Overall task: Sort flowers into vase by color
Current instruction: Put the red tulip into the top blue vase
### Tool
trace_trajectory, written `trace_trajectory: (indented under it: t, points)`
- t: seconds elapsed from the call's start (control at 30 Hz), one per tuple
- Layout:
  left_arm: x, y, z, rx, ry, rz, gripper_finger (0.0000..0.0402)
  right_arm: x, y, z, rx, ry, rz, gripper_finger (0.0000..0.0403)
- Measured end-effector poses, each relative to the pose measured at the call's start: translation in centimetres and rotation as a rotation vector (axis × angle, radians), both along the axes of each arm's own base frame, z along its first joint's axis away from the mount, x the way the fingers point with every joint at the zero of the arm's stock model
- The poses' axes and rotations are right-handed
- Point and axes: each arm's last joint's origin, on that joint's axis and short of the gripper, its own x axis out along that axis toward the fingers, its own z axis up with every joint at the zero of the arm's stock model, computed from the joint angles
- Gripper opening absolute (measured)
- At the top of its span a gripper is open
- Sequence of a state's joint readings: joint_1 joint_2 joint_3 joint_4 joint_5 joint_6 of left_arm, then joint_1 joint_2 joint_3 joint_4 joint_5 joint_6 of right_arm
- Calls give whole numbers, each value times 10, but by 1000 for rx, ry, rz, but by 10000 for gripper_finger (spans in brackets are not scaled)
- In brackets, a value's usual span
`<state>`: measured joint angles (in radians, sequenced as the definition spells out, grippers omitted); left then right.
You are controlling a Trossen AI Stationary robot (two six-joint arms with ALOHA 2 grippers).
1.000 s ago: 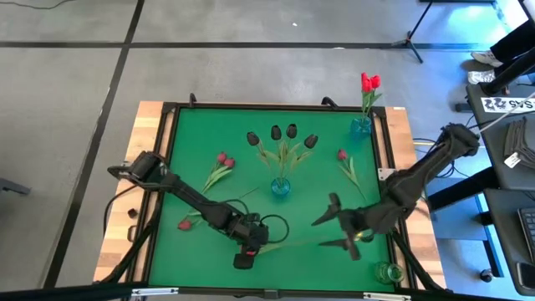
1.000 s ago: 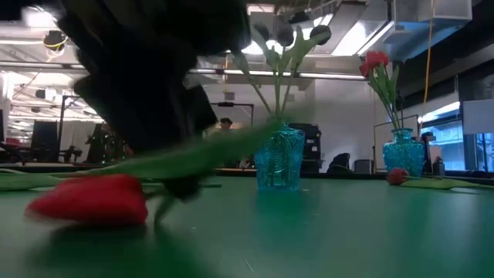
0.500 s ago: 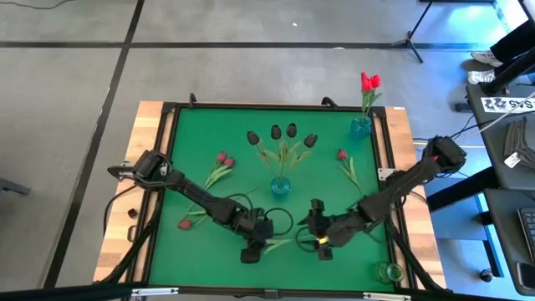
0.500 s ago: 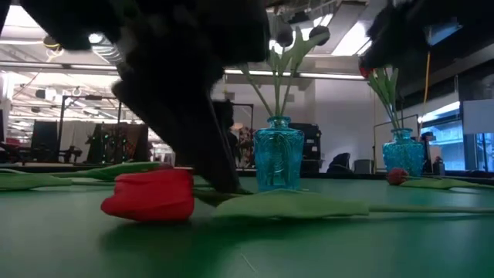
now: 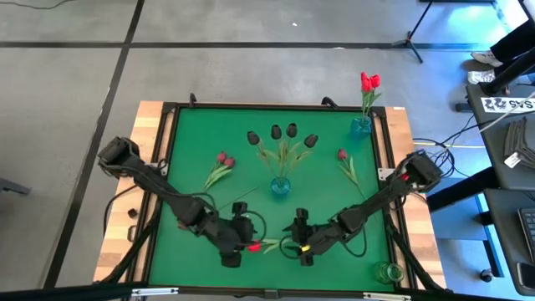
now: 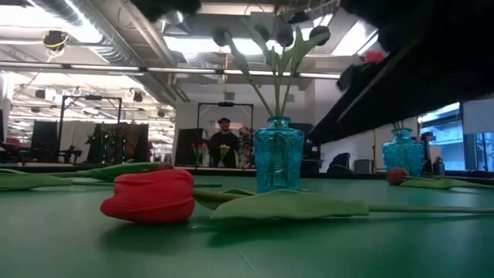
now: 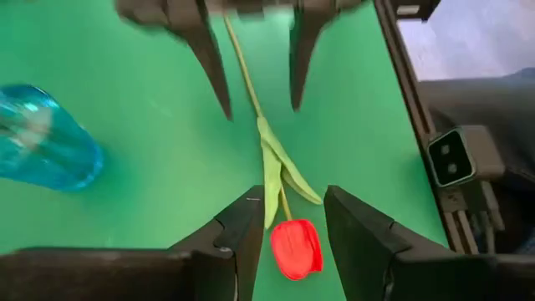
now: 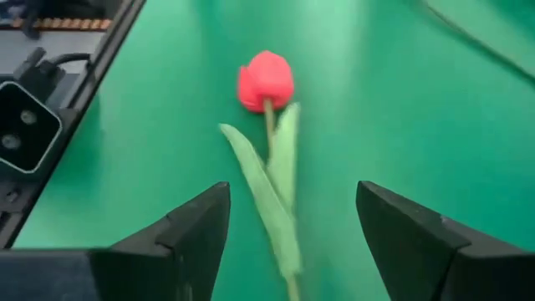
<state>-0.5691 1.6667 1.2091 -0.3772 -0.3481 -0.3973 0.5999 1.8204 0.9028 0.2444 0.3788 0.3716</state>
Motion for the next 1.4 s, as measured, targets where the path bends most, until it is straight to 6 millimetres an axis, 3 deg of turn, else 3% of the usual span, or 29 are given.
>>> trace_trajectory:
  t: [0.17,0.4,0.63,0.73,0.83,0.97,1.03,1.13,1.23,1.4]
  points:
    - [-7,-2,10,23,-49,14,114,11,2,-20,12,-10,88,220]
    - [3,15,10,25,-40,67,104,18,-5,-45,-30,28,90,163]
    - [7,26,11,82,-34,54,100,20,-6,-49,-62,28,129,114]
    - [-7,24,25,112,-57,50,100,21,-7,-49,-87,27,155,72]
    - [-35,20,51,146,-127,85,100,22,-9,-49,-80,34,161,19]
    - [-77,15,86,140,-250,112,100,20,-10,-41,-87,23,181,19]
    - [-96,14,100,125,-326,128,100,18,-11,-23,-76,-21,190,14]
    - [-115,11,102,130,-389,141,100,15,-12,37,-20,-223,212,8]
    - [-124,7,94,134,-425,145,100,-1,-20,95,-11,-406,241,11]
    - [-126,2,63,114,-448,161,100,-51,-49,180,-51,-763,163,7]
